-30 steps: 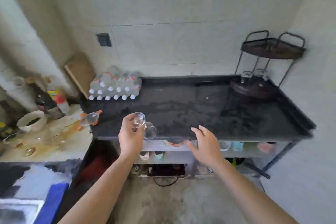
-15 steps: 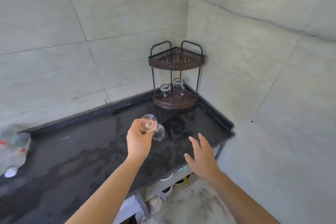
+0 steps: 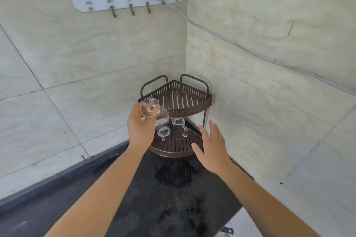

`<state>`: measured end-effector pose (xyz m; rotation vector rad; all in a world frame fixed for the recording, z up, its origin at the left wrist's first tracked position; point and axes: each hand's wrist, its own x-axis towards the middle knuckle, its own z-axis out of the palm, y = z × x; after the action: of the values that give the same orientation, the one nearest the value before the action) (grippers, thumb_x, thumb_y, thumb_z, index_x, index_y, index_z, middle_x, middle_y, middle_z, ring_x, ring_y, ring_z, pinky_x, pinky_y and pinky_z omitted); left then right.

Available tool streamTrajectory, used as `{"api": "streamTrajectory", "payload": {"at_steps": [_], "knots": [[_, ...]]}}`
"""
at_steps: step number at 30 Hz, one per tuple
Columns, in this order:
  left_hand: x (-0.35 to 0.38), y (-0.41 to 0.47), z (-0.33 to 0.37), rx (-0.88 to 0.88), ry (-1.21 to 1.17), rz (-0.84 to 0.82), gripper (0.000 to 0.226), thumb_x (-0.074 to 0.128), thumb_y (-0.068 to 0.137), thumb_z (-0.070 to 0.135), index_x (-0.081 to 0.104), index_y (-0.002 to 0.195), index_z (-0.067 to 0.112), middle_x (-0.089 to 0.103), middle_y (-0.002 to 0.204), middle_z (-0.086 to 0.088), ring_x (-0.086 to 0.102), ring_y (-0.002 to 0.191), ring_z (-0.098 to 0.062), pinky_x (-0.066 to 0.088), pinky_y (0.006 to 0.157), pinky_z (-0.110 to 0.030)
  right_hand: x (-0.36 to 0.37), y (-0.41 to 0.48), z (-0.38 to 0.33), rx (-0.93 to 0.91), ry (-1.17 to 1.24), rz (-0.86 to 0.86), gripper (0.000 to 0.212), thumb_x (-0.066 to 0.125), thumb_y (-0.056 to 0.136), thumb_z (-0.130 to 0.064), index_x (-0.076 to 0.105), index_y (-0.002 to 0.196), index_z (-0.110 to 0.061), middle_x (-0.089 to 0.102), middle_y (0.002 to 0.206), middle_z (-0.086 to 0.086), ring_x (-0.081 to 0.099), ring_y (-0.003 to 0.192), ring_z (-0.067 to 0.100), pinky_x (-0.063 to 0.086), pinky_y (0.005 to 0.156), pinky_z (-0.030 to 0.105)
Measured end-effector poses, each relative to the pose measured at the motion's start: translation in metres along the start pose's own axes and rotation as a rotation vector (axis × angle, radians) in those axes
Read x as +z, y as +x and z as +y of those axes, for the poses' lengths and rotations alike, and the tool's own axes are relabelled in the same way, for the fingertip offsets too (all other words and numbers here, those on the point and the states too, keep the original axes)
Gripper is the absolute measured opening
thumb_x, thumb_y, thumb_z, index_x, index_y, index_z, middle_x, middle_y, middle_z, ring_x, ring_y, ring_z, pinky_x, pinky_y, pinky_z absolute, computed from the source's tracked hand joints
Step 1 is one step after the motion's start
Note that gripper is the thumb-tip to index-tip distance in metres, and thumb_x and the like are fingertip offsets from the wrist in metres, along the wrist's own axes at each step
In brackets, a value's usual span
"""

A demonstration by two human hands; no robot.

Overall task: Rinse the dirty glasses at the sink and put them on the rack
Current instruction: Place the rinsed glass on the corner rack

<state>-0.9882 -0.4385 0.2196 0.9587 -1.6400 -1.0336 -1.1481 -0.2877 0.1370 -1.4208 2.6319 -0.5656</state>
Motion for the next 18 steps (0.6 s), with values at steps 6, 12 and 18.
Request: {"api": "streamTrajectory", "payload": {"at_steps": [6, 12, 18], "knots": [[0.042, 0.077, 0.007, 0.015, 0.056, 0.044, 0.020, 0.076, 0.089, 0.022, 0.057, 0.092, 0.028, 0.064, 0.082, 0.017, 0.057, 0.068, 0.009, 0.043, 0.061, -0.010, -0.018, 0.107, 0.000, -0.155, -0.041, 0.092, 0.075, 0.037, 0.101, -0.063, 0.012, 0.163, -0.027, -0.013, 0.170, 0.010, -0.020, 0.155, 0.031, -0.006, 0.124, 0.048], [0.101, 0.145, -0.012, -0.043, 0.207, 0.018, 0.032, 0.071, 0.092, 0.026, 0.057, 0.120, 0.020, 0.062, 0.085, 0.013, 0.060, 0.077, -0.008, 0.044, 0.063, -0.025, -0.009, 0.162, 0.023, -0.292, -0.152, -0.044, 0.059, 0.036, 0.097, -0.069, 0.044, 0.147, -0.040, 0.043, 0.156, 0.006, 0.028, 0.148, 0.033, -0.002, 0.124, 0.054], [0.151, 0.195, -0.026, -0.062, 0.348, -0.096, 0.039, 0.070, 0.093, 0.025, 0.056, 0.128, 0.016, 0.067, 0.103, 0.001, 0.064, 0.092, -0.020, 0.054, 0.081, -0.038, 0.006, 0.163, 0.028, -0.335, -0.137, 0.073, 0.058, 0.061, 0.082, -0.067, 0.055, 0.131, -0.039, 0.060, 0.128, -0.002, 0.050, 0.126, 0.026, 0.012, 0.125, 0.055]]}}
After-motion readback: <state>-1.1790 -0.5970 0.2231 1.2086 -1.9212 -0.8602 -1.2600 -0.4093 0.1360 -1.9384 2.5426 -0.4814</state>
